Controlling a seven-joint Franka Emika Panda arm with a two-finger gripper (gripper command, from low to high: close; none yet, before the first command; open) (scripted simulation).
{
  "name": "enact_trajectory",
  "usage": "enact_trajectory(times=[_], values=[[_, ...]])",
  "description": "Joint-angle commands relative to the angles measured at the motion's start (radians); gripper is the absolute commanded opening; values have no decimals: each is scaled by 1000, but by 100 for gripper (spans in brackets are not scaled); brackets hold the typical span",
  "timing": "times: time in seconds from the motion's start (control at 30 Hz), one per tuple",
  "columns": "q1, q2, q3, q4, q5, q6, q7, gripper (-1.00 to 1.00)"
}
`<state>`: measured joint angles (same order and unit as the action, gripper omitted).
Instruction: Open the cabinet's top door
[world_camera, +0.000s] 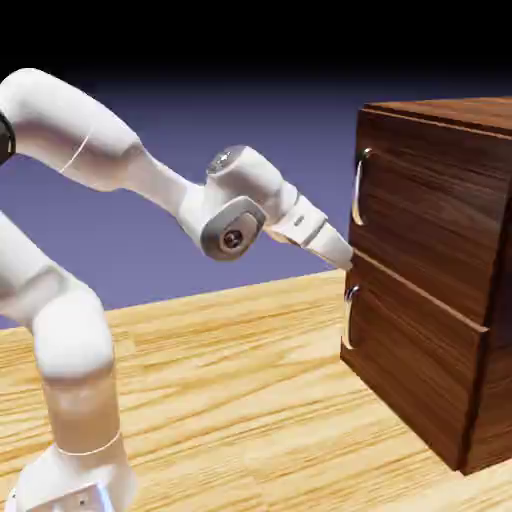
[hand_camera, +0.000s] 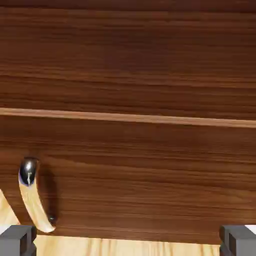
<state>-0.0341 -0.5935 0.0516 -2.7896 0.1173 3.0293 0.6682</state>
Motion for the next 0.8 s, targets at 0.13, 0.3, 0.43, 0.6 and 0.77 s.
enact_trajectory(times=[0.13,0.3,0.43,0.6,0.77], values=[[-85,-44,96,38,218,-14,-135,100],[-171,-87,191,76,435,-29,-270,100],[-239,-122,268,106,609,-40,-378,100],[-325,-165,364,144,827,-54,-513,100],[-410,-209,459,182,1044,-69,-648,100]])
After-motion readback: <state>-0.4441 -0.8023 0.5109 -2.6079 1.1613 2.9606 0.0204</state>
